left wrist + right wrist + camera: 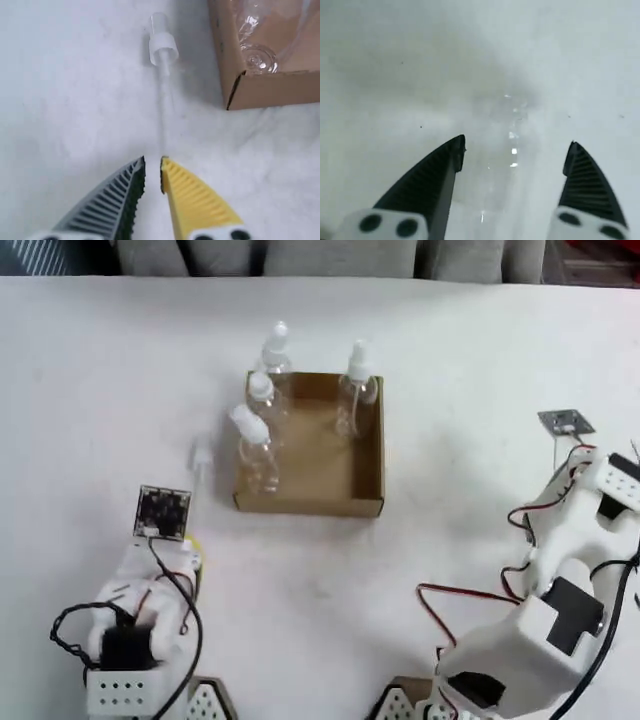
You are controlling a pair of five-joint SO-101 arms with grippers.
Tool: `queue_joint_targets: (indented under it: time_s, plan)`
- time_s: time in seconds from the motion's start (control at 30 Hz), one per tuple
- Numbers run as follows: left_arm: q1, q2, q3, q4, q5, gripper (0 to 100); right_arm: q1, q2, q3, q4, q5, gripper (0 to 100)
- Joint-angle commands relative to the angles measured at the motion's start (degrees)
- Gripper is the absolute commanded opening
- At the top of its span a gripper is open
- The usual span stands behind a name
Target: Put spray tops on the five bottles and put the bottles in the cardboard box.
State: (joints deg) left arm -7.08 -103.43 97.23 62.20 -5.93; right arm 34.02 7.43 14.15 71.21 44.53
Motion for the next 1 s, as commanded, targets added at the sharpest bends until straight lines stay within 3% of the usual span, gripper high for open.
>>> queue_joint_targets:
  time_s: [0.0, 0.2, 0.33, 0.6, 0.97]
  plan:
    - [-0.22, -0.66, -0.26, 0.35, -0.62, 7, 1.27, -0.57, -6.24, 6.99, 0.35, 27.2]
    - [-0.31, -0.66, -0.26, 0.35, -0.62, 7, 4.26, -0.48, -6.68, 8.75, 0.88, 26.9]
    - [-0.04, -0.66, -0.26, 0.35, -0.62, 7, 5.14, -0.66, -2.99, 8.75, 5.36, 26.9]
    - [-0.13, -0.66, -0.26, 0.35, -0.62, 7, 4.79, -6.37, 1.32, 8.04, 4.75, 26.9]
    - [-0.31, -0.66, -0.26, 0.35, -0.62, 7, 4.09, -4.44, 6.68, -2.07, 4.75, 26.9]
